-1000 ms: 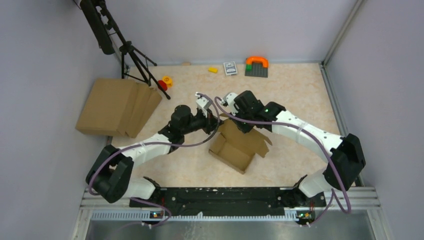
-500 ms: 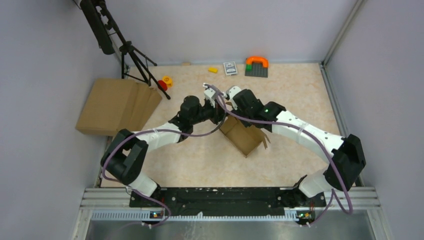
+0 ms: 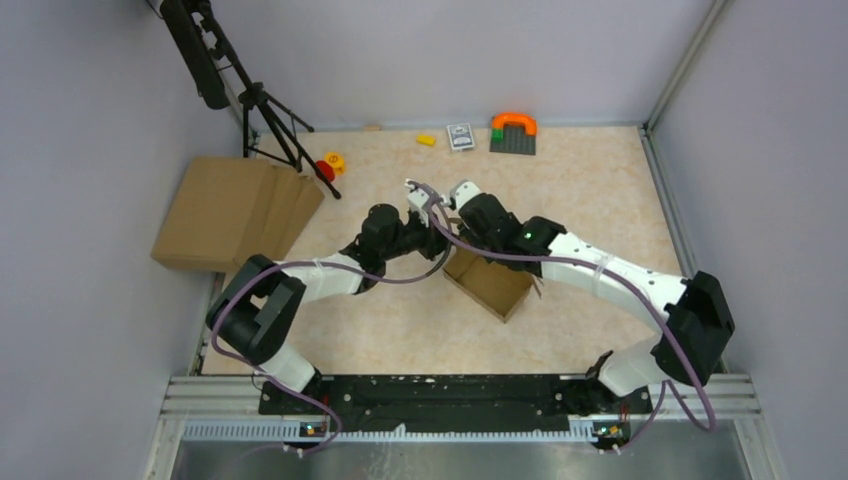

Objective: Fold the paper box

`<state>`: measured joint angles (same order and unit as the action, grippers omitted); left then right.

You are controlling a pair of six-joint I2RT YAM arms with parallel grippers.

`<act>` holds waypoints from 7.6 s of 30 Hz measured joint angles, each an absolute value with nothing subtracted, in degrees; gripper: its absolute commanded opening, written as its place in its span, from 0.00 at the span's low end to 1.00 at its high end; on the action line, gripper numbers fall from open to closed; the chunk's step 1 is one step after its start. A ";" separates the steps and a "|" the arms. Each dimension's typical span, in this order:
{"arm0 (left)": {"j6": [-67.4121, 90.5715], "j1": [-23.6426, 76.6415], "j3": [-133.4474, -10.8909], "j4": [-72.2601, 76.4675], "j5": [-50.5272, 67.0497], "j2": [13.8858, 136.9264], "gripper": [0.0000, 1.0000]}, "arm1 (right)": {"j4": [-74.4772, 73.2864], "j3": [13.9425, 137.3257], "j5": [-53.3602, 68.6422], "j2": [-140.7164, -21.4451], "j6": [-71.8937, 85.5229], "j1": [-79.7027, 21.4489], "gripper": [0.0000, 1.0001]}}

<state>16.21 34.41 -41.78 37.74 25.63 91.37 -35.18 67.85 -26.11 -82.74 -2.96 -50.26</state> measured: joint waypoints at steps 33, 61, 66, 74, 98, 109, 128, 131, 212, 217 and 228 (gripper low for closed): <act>13.37 37.63 -36.10 32.32 17.06 88.60 0.26 | -45.76 49.47 -29.80 -39.44 32.25 -42.28 0.79; 11.25 39.92 -43.11 31.33 15.49 93.01 0.33 | -39.57 36.25 -27.55 -18.74 38.24 -42.19 0.74; 11.07 40.86 -42.94 34.92 11.64 93.56 0.05 | -37.39 34.63 -27.38 -15.14 38.15 -42.19 0.70; 9.19 42.28 -39.70 39.99 5.41 93.47 0.00 | -31.24 32.42 -19.86 -19.68 34.35 -42.19 0.68; 5.85 41.58 -32.49 27.09 -16.97 75.96 0.00 | -12.45 20.86 -3.42 -27.03 23.57 -42.19 0.60; 6.04 41.21 -32.34 23.90 -17.41 74.78 0.00 | -5.17 19.14 -4.45 -34.13 16.86 -47.99 0.54; 6.09 40.95 -32.91 22.17 -15.29 74.74 0.00 | 0.58 30.17 -21.37 -54.30 8.56 -45.43 0.44; 6.11 40.95 -32.91 22.15 -14.90 74.74 0.00 | 2.35 30.68 -20.64 -57.08 8.54 -45.10 0.42; 17.98 40.42 -41.25 13.69 -4.01 77.91 0.00 | -2.26 34.52 -26.59 -67.64 34.00 -46.70 0.13; 22.55 39.00 -43.09 12.03 -2.74 80.07 0.00 | -1.83 34.52 -27.27 -67.64 33.87 -47.13 0.13; 29.80 38.24 -43.09 13.82 0.01 81.89 0.00 | -3.01 33.47 -29.69 -62.15 31.73 -47.24 0.14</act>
<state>29.80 38.24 -43.09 13.82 0.01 81.89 -3.01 33.47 -29.69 -62.15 31.73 -47.24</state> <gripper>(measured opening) 0.002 0.132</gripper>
